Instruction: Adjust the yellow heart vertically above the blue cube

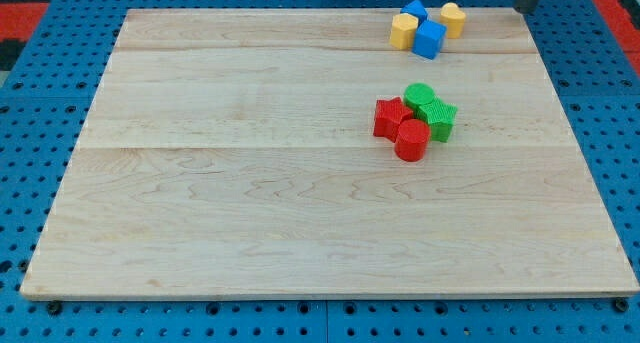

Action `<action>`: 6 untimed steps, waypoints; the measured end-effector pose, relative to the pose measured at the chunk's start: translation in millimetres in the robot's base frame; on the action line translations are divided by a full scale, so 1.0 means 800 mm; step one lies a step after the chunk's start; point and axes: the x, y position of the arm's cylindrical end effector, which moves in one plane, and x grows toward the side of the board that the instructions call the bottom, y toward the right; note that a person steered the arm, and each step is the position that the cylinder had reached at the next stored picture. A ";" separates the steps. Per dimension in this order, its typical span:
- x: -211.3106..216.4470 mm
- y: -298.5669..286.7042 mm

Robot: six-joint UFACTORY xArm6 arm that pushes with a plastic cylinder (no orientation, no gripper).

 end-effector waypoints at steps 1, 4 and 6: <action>0.001 -0.080; 0.001 -0.165; 0.009 -0.185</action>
